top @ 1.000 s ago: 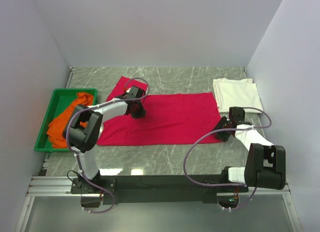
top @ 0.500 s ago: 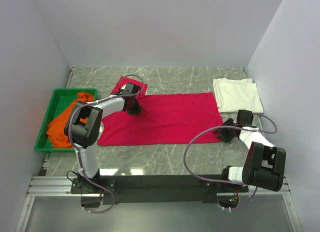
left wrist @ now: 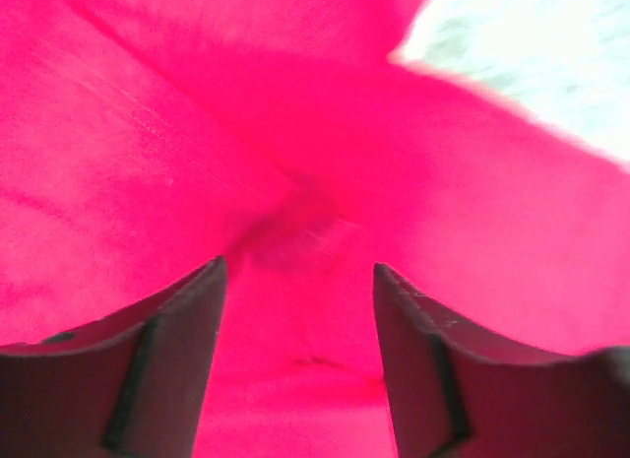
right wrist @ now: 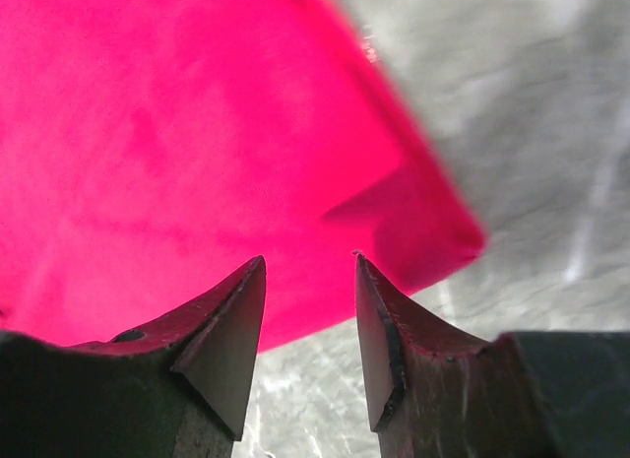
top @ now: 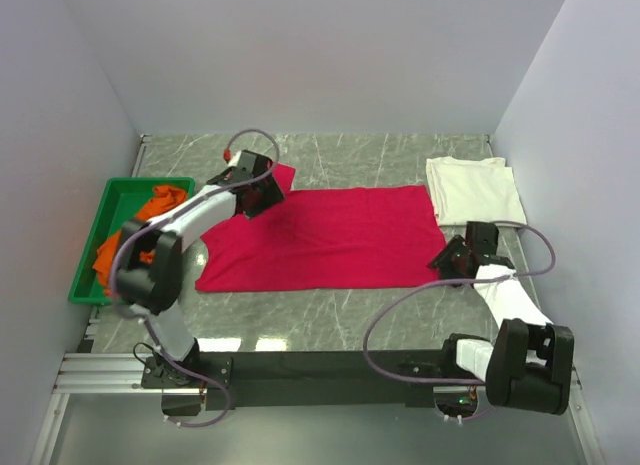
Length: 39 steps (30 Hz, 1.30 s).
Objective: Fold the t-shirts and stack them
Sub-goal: Fold the tshirt
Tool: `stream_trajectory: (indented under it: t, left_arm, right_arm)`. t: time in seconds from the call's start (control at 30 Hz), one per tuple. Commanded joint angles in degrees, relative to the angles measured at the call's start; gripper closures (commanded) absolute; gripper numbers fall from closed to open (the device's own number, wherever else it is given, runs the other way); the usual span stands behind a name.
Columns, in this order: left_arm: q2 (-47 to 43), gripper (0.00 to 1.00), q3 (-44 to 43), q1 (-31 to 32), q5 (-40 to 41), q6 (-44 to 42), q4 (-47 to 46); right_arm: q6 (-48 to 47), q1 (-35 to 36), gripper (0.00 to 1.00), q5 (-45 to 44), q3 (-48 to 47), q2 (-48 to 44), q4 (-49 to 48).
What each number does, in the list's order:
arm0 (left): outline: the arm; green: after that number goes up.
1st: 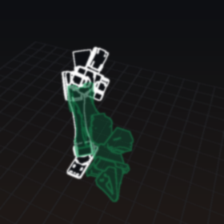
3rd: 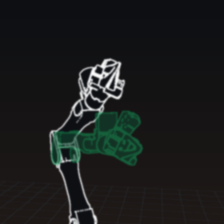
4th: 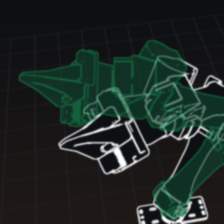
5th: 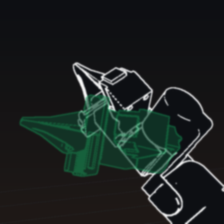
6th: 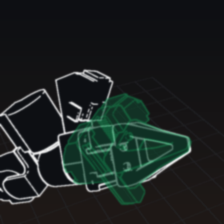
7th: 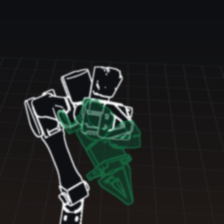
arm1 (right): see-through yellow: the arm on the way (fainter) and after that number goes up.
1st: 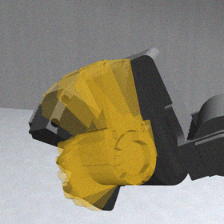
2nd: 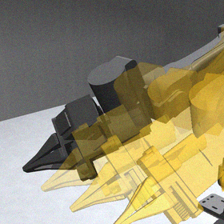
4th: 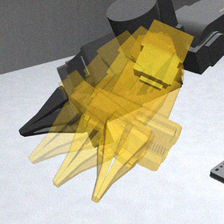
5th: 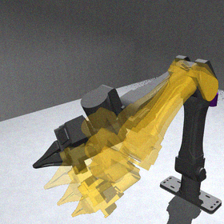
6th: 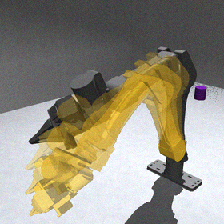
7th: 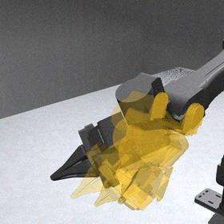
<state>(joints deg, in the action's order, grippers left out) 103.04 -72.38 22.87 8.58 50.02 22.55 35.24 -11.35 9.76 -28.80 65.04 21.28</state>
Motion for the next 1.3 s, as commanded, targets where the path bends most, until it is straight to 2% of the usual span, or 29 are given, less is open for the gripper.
stream_trajectory:
  t: [0.0, 0.13, 0.27, 0.37, 0.43, 0.63, 0.87, 0.97, 1.1, 1.13, 1.27]
  left_arm:
    - [-11.4, 0.3, 1.4, -0.3, 4.3, -0.8, 1.1]
    - [-20.4, 0.24, 8.1, -0.3, 7.9, 0.4, 5.1]
    - [-26.0, 0.09, 17.3, -0.6, 8.6, 2.0, 6.5]
    - [-28.2, 0.03, 23.3, -1.3, 8.5, 3.2, 7.1]
    - [-28.4, 0.03, 26.6, -2.0, 8.3, 3.5, 7.1]
    - [-26.1, 0.14, 31.9, -3.4, 7.2, 4.5, 6.5]
    - [-22.4, 0.24, 35.5, -4.3, 1.9, 7.3, 12.6]
    - [-24.7, 0.27, 38.4, -4.3, -0.3, 10.2, 14.4]
    - [-32.1, 0.29, 43.3, -4.2, -2.8, 14.1, 17.3]
    - [-33.4, 0.29, 43.7, -4.2, -5.0, 16.2, 17.9]
    - [-39.7, 0.28, 44.7, -4.2, -5.2, 20.3, 22.4]
  right_arm:
    - [-2.1, 6.0, 0.51, -6.1, -3.8, -2.7, 1.7]
    - [-5.4, 18.2, 0.51, -9.7, -9.2, 0.2, 5.0]
    - [-7.8, 26.5, 0.51, -12.4, -15.4, 6.2, 8.3]
    - [-9.2, 30.7, 0.51, -12.3, -18.4, 10.5, 9.3]
    - [-9.8, 32.4, 0.5, -11.8, -20.0, 12.7, 10.0]
    - [-10.8, 35.9, 0.5, -9.9, -23.3, 23.2, 13.2]
    - [-12.3, 37.2, 0.49, -7.7, -20.3, 26.1, 15.9]
    - [-12.3, 38.0, 0.49, -7.7, -17.9, 24.1, 17.6]
    - [-11.5, 38.8, 0.49, -6.9, -14.4, 21.1, 19.4]
    - [-11.3, 39.0, 0.49, -6.8, -13.7, 19.7, 19.8]
    - [-10.5, 39.8, 0.49, -6.7, -12.2, 15.7, 22.0]
